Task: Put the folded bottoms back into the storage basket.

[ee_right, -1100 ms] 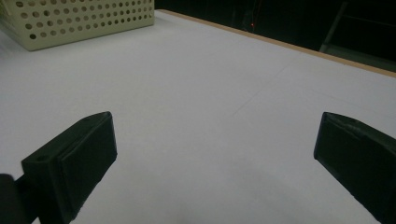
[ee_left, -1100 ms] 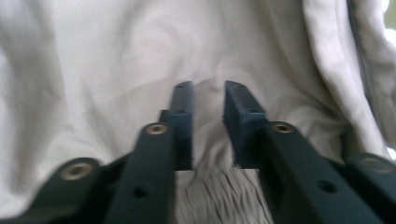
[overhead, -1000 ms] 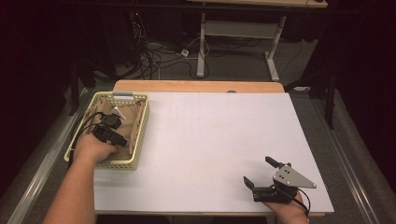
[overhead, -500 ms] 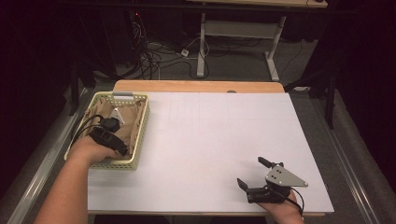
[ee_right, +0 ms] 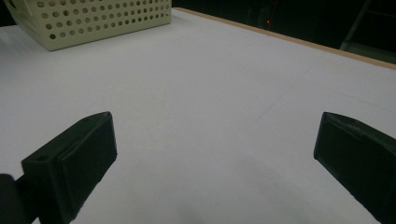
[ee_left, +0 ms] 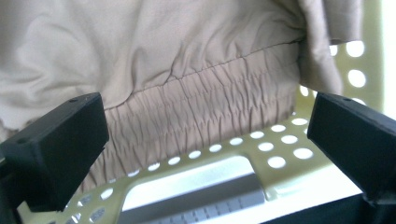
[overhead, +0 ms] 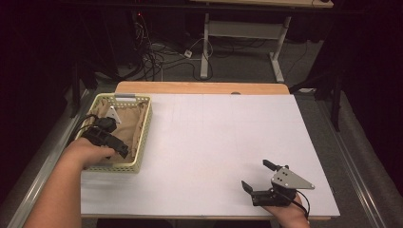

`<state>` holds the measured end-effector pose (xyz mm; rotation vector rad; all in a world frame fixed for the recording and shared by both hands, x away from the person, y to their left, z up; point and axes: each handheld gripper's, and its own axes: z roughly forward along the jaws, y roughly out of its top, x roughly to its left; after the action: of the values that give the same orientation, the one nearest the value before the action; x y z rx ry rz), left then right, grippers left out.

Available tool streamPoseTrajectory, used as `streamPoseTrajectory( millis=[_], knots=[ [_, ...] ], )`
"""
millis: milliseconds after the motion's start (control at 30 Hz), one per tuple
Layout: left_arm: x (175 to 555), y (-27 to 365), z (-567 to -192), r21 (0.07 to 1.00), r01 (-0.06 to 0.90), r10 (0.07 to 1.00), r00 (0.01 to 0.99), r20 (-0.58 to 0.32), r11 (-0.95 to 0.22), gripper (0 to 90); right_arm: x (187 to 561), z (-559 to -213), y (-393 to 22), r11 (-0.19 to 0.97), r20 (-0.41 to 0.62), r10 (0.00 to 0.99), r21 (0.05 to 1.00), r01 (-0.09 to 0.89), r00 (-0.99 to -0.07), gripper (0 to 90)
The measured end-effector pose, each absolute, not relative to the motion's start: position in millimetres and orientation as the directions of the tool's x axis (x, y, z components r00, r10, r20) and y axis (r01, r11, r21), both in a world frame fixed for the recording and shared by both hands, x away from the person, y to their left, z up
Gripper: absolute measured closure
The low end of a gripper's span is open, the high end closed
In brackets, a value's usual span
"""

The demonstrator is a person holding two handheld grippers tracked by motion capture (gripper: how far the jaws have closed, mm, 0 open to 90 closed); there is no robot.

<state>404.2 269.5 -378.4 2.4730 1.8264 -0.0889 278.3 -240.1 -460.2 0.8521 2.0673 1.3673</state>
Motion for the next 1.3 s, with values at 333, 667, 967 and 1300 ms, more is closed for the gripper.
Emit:
streamPoseTrajectory(
  millis=[333,667,967,1300],
  knots=[
    [393,256,-347,0.033,0.95,0.947,0.313,-0.074,-0.312,0.0,278,-457,-245,0.271,-0.067,0.759,0.937,0.221,-0.648,0.5],
    [391,228,-331,0.042,0.939,0.936,0.343,-0.075,-0.341,0.0,283,-459,-254,0.27,-0.072,0.778,0.936,0.228,-0.625,0.5],
    [396,193,-336,0.028,0.916,0.912,0.401,-0.084,-0.4,0.0,284,-459,-261,0.261,-0.069,0.794,0.936,0.236,-0.604,0.5],
    [401,164,-343,0.044,0.903,0.897,0.429,-0.101,-0.427,0.0,283,-461,-257,0.278,-0.084,0.787,0.932,0.231,-0.611,0.5]
  ],
)
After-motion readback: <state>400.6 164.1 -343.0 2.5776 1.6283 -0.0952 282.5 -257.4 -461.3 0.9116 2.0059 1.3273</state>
